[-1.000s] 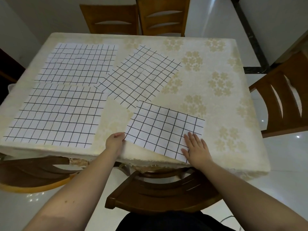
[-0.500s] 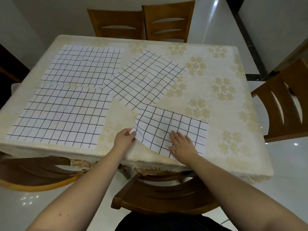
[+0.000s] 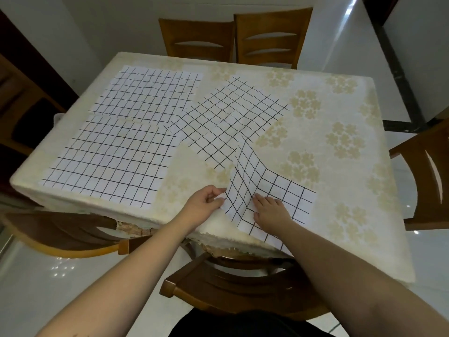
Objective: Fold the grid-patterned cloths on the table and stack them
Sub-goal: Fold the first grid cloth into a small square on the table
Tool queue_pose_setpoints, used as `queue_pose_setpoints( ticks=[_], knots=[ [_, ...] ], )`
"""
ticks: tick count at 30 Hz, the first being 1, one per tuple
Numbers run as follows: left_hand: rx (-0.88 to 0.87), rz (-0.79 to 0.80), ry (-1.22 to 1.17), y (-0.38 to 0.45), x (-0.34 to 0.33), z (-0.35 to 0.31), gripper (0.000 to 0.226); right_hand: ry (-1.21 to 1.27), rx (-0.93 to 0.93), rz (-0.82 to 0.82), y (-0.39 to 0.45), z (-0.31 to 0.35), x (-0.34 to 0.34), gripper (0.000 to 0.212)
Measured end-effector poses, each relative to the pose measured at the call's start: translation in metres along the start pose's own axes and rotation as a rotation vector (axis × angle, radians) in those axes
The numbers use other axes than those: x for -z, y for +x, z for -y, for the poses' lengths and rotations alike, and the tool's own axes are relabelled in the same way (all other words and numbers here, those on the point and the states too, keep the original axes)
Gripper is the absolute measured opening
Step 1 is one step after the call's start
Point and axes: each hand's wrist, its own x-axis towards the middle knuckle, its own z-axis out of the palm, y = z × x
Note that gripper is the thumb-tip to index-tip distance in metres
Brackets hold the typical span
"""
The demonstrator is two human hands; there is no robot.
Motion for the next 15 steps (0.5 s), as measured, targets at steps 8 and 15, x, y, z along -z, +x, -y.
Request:
queue_pose_setpoints(
  ticks=[8,15],
  knots=[
    [-0.049,0.083,0.110,-0.011,-0.049,-0.013,0.013,0.506,-0.107,-0.144,-0.017,-0.042,0.004,0.048],
    [-0.082,0.155,0.181,-0.016,-0.100,-0.024,0.018,1.164,-0.361,-0.234,-0.047,-0.086,0.004,0.037]
  ],
)
